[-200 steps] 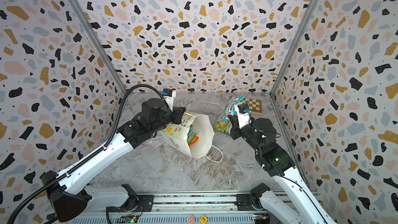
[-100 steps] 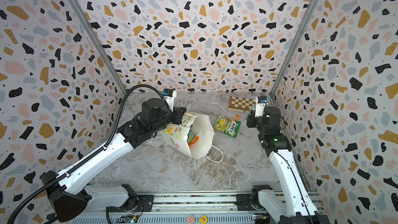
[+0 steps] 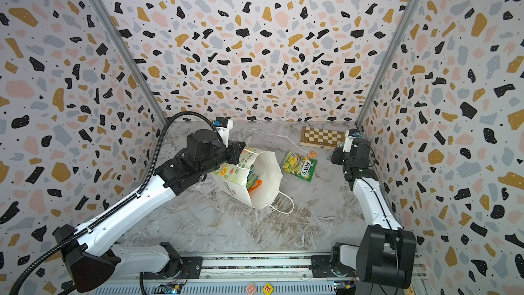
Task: Take the snacks out of the paper bag
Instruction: 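Lower the teal packet and open the right gripper beside the green packet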
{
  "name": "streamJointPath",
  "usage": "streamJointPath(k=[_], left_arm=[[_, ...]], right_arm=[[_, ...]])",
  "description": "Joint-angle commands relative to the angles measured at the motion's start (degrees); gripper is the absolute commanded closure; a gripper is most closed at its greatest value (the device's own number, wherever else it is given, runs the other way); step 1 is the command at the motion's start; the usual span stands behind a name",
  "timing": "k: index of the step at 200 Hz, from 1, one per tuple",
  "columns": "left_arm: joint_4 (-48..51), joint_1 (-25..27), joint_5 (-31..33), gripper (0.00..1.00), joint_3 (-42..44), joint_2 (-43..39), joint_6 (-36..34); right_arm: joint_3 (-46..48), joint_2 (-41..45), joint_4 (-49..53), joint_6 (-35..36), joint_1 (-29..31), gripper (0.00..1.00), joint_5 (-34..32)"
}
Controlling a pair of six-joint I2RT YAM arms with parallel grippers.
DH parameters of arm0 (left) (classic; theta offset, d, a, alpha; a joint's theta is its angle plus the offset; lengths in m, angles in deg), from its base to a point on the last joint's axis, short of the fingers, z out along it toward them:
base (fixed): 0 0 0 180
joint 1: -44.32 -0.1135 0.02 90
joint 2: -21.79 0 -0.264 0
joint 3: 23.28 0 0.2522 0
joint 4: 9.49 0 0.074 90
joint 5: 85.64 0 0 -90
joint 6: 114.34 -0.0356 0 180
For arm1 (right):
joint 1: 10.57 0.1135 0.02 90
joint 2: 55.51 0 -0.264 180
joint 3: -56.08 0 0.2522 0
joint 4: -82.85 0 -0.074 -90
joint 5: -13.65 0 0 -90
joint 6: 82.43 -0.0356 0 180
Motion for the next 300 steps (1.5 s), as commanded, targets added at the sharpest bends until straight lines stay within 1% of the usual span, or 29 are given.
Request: streamJointPath(k=[1,22,83,136,150,195,205,222,240,283,300], left_arm=[[-3.0,0.13,-0.4,1.0,0.01,-0.62,-0.2],[-2.94,0.13,-0.66,1.0,-0.22,-0.31,-0.24],[-2.2,0.13,-0.31,1.0,-1.11,0.17,-0.78],[-1.24,0.13,-0.84,1.0,-2.31,0.88,-1.6],[-1.24,0.13,-0.77,1.0,-2.25,0.85,-1.72],[-1.47,0.13,-0.84,1.0,-1.78,0.72,-1.7],[-1.43,0.13,-0.84,1.0,-1.78,0.7,-1.65],[-1.38,0.13,-0.71,1.0,-1.81,0.62,-1.64],[-1.39,0.13,-0.77,1.0,-1.74,0.29,-1.51],[-1.24,0.13,-0.32,1.0,-1.32,-0.35,-1.47],[-1.25,0.13,-0.22,1.0,-1.29,-0.6,-1.47]], right_arm=[[-1.39,-2.14,-6.42,-0.02,-1.12,1.0,6.73],[-1.72,-5.36,-7.74,1.15,-1.47,1.0,8.63],[1.2,-10.32,-9.42,3.16,-3.48,1.0,8.01],[4.7,-12.33,-9.3,3.11,-3.54,1.0,2.22],[5.05,-12.47,-8.82,3.1,-3.56,0.92,-0.17],[4.67,-13.09,-6.63,2.93,-3.53,0.77,-5.66],[4.78,-12.87,-6.22,2.63,-3.56,0.71,-6.84],[5.31,-11.96,-5.96,1.95,-3.55,0.57,-9.03],[5.76,-10.72,-5.61,0.89,-3.54,0.48,-10.86],[6.18,-6.98,-2.74,-3.83,-3.44,0.35,-15.86],[6.6,-4.69,-1.8,-4.87,-3.47,0.31,-16.55]])
